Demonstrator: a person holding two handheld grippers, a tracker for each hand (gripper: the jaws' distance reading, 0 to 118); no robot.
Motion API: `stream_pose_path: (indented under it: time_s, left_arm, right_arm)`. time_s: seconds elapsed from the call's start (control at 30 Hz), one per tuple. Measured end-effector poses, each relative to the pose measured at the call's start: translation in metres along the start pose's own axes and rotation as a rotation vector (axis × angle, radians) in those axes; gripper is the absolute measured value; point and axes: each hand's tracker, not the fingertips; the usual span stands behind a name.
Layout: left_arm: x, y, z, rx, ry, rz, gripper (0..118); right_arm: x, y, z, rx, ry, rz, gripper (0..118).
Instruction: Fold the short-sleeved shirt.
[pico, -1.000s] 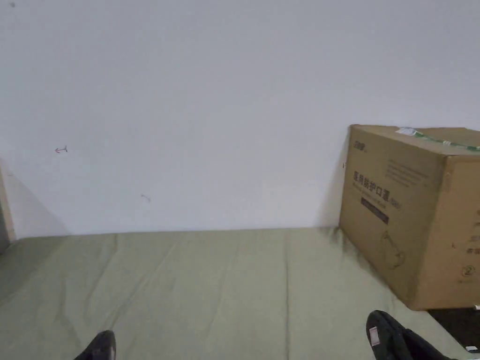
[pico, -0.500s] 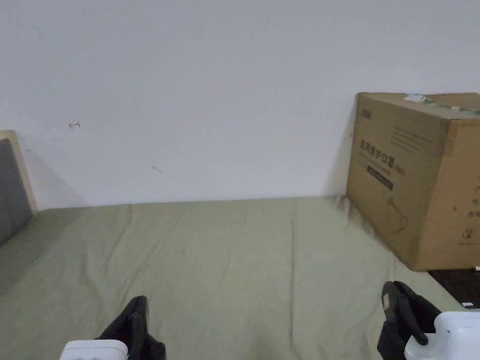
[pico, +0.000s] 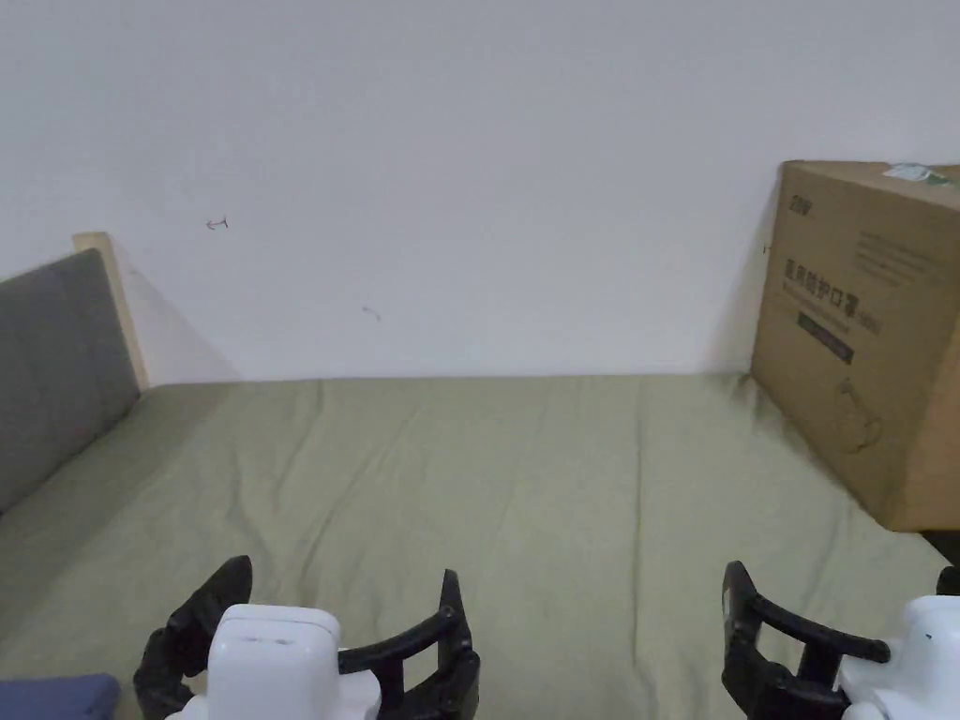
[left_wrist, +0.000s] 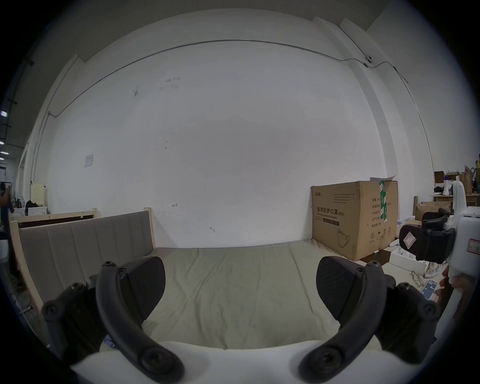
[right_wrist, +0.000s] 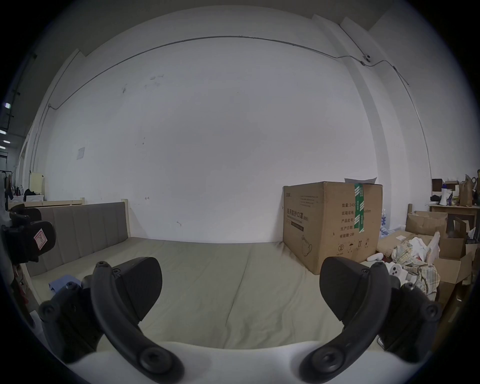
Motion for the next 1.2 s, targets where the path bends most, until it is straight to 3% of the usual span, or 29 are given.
stream_pose_path:
  time_s: [1.2]
  left_arm:
    - [-0.007,-0.005,0.003,-0.049,0.028,0.043,116]
  right_arm:
    - [-0.010,0.001,0.010,-0.041,0.025,0.011,118]
